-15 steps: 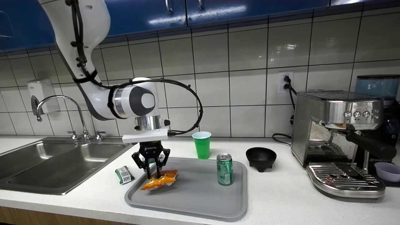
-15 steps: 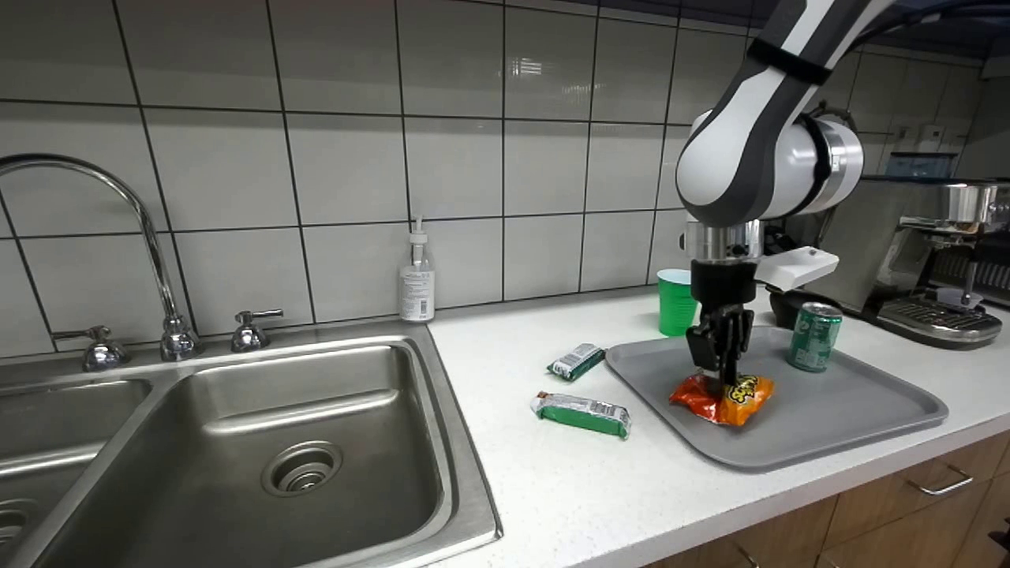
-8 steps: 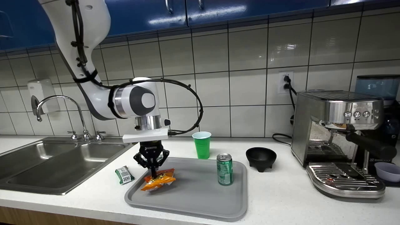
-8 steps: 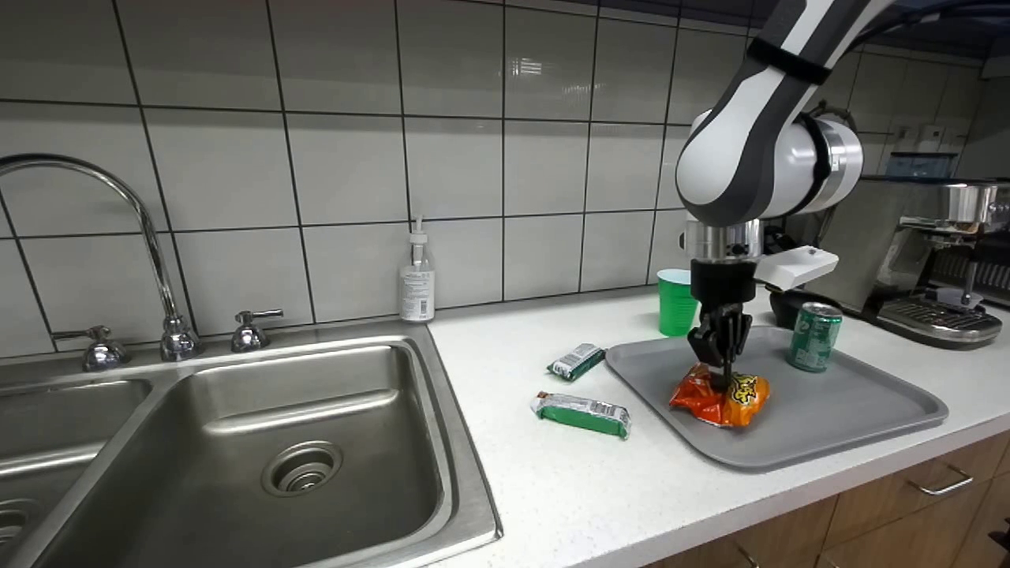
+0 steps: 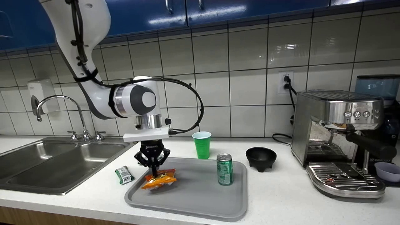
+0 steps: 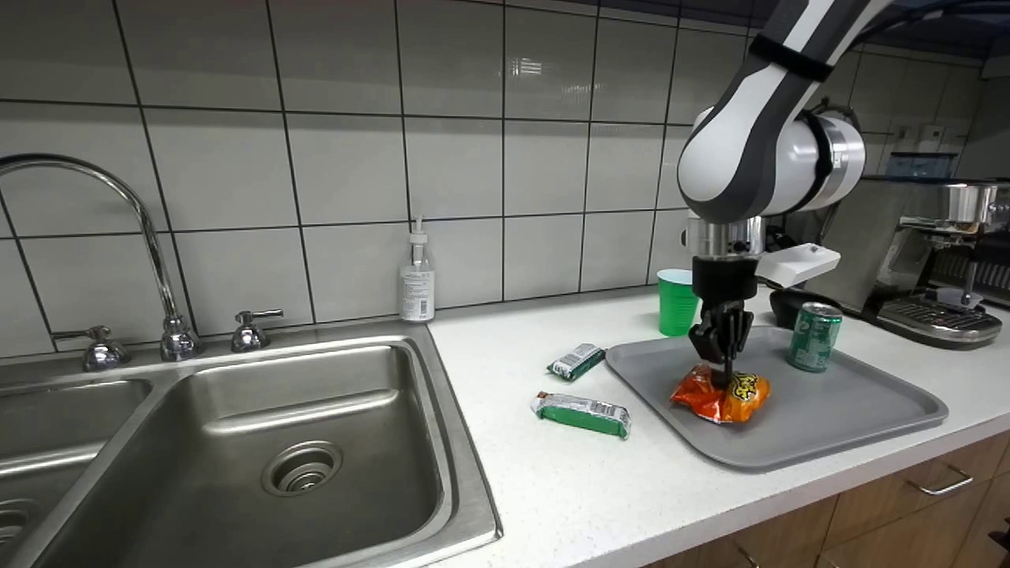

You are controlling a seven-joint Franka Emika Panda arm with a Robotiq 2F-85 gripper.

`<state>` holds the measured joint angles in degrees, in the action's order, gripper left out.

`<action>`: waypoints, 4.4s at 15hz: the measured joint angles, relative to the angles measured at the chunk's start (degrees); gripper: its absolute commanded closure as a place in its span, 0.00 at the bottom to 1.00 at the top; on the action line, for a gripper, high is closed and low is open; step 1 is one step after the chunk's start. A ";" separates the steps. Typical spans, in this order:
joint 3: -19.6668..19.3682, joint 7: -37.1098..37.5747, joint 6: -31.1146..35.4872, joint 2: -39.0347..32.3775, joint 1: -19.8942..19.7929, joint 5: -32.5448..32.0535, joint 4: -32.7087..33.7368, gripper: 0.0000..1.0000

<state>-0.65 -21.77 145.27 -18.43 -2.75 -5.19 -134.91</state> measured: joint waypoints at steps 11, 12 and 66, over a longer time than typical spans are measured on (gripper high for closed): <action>0.06 -1.11 0.00 5.86 -1.39 3.21 -0.72 1.00; 0.07 -1.46 0.00 6.54 -1.47 3.69 -0.88 1.00; -18.45 -1.20 1.09 15.13 -14.27 6.92 1.04 1.00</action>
<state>-19.10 -22.97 146.36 -3.30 -17.02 1.73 -133.87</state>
